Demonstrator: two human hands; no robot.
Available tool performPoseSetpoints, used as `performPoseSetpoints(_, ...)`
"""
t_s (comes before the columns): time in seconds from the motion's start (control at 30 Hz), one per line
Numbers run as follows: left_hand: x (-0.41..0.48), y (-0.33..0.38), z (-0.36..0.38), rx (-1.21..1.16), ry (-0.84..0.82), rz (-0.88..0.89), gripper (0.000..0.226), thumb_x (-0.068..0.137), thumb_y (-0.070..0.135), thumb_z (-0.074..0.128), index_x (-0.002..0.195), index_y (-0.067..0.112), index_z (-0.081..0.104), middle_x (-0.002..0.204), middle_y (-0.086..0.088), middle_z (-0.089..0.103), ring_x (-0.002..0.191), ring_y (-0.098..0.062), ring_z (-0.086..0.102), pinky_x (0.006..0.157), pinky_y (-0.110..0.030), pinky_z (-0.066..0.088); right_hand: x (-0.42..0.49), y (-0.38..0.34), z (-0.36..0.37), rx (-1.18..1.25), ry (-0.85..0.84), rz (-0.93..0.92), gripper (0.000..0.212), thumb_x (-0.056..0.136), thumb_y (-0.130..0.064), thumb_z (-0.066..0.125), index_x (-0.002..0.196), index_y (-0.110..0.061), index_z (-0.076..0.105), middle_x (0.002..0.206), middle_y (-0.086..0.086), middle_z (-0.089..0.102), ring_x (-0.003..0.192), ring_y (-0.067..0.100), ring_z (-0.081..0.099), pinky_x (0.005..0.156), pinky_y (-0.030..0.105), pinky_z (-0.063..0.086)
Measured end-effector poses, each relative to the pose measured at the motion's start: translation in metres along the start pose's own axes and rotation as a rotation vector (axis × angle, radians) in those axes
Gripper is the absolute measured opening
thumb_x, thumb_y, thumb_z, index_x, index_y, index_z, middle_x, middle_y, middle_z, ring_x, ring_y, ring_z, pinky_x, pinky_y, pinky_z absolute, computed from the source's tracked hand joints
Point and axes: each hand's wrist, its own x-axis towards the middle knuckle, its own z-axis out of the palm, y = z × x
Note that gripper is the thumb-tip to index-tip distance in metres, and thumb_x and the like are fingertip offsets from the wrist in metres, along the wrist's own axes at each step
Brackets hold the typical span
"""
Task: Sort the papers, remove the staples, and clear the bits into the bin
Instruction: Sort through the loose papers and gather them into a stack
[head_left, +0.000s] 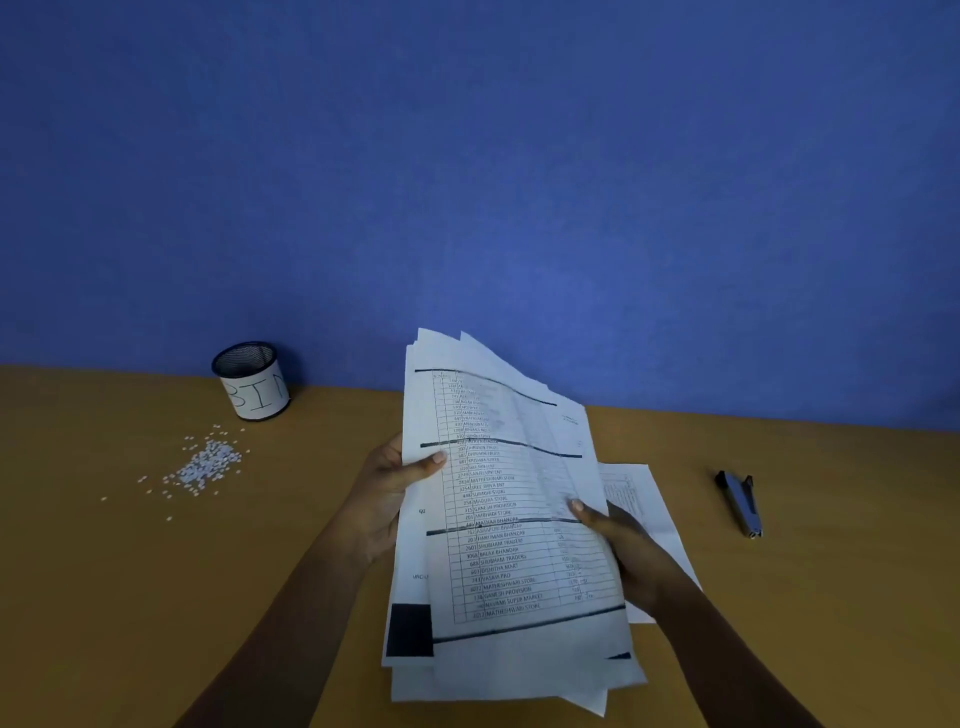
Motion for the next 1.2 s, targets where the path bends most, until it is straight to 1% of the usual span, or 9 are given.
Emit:
performPoseSetpoints(0.1,-0.002,-0.005,-0.005,0.122,0.084,-0.044,0.034,0.083,-0.002,0.059,0.116,0.004,0.059,0.106,-0.012,0.069,0.096,-0.029,0.065,0.067,-0.028,0.058,0.002,0.0,0.0,-0.073,0.081,-0.022,0.04,0.074,-0.018,0.069,0.113,-0.009,0.063,0.108,0.012,0.071,0.099,0.029,0.068,0.083,0.043,0.055)
performPoseSetpoints(0.33,-0.007,-0.031,-0.031,0.302,0.163,-0.184,0.057,0.081,0.004,0.067,0.133,0.011,0.046,0.128,-0.006,0.057,0.115,-0.023,0.054,0.097,-0.037,0.044,0.003,0.006,0.013,-0.229,0.088,-0.014,0.015,0.087,-0.022,0.059,0.1,-0.02,0.067,0.101,0.001,0.073,0.094,0.021,0.068,0.081,0.037,0.055)
performPoseSetpoints(0.5,-0.016,-0.044,-0.046,0.348,0.218,-0.186,0.056,0.077,-0.009,0.066,0.128,0.009,0.049,0.122,-0.01,0.059,0.108,-0.024,0.056,0.089,-0.033,0.045,0.006,0.015,0.023,-0.468,0.055,0.026,0.023,0.091,-0.034,0.053,0.109,-0.022,0.06,0.113,0.0,0.064,0.109,0.023,0.059,0.1,0.04,0.045)
performPoseSetpoints(0.57,-0.018,-0.046,-0.052,0.346,0.24,-0.164,0.056,0.078,-0.01,0.064,0.129,0.006,0.049,0.123,-0.011,0.059,0.111,-0.026,0.055,0.09,-0.034,0.044,0.008,0.018,0.025,-0.561,0.035,0.029,0.031,0.091,-0.035,0.052,0.119,-0.021,0.054,0.114,-0.003,0.059,0.109,0.019,0.056,0.095,0.032,0.046)
performPoseSetpoints(0.67,-0.023,-0.043,-0.062,0.326,0.282,-0.134,0.053,0.079,-0.012,0.061,0.129,0.001,0.048,0.118,-0.015,0.059,0.11,-0.03,0.055,0.084,-0.032,0.046,0.012,0.025,0.02,-0.672,0.109,-0.009,0.009,0.091,-0.03,0.055,0.092,-0.022,0.06,0.096,-0.004,0.06,0.089,0.013,0.057,0.073,0.02,0.044)
performPoseSetpoints(0.73,-0.025,-0.039,-0.069,0.342,0.314,-0.121,0.05,0.08,-0.013,0.059,0.128,-0.001,0.048,0.116,-0.015,0.058,0.103,-0.029,0.057,0.078,-0.029,0.047,0.017,0.032,0.011,-0.796,0.232,-0.046,0.006,0.089,-0.023,0.059,0.087,-0.02,0.063,0.095,0.001,0.064,0.087,0.015,0.058,0.072,0.021,0.042)
performPoseSetpoints(0.93,-0.025,-0.026,-0.099,0.302,0.411,-0.157,0.049,0.08,-0.014,0.058,0.127,-0.005,0.048,0.125,-0.024,0.055,0.105,-0.036,0.055,0.09,-0.046,0.044,0.009,0.037,-0.004,-1.276,0.626,0.015,0.047,0.082,-0.042,0.063,0.122,-0.019,0.053,0.132,0.001,0.053,0.122,0.021,0.049,0.098,0.036,0.043)
performPoseSetpoints(1.07,-0.026,-0.023,-0.103,0.282,0.428,-0.149,0.046,0.082,-0.014,0.055,0.127,-0.007,0.046,0.126,-0.024,0.053,0.103,-0.034,0.054,0.089,-0.044,0.043,0.006,0.046,-0.013,-1.414,0.604,0.215,0.085,0.072,-0.067,0.058,0.136,-0.02,0.028,0.147,0.002,0.031,0.136,0.026,0.03,0.108,0.047,0.031)
performPoseSetpoints(1.2,-0.027,-0.031,-0.102,0.259,0.44,-0.155,0.046,0.081,-0.016,0.054,0.125,-0.007,0.048,0.127,-0.025,0.053,0.108,-0.037,0.054,0.092,-0.047,0.044,0.011,0.051,-0.018,-1.437,0.489,0.184,0.087,0.075,-0.065,0.055,0.141,-0.02,0.021,0.153,0.004,0.017,0.142,0.028,0.017,0.111,0.051,0.025)
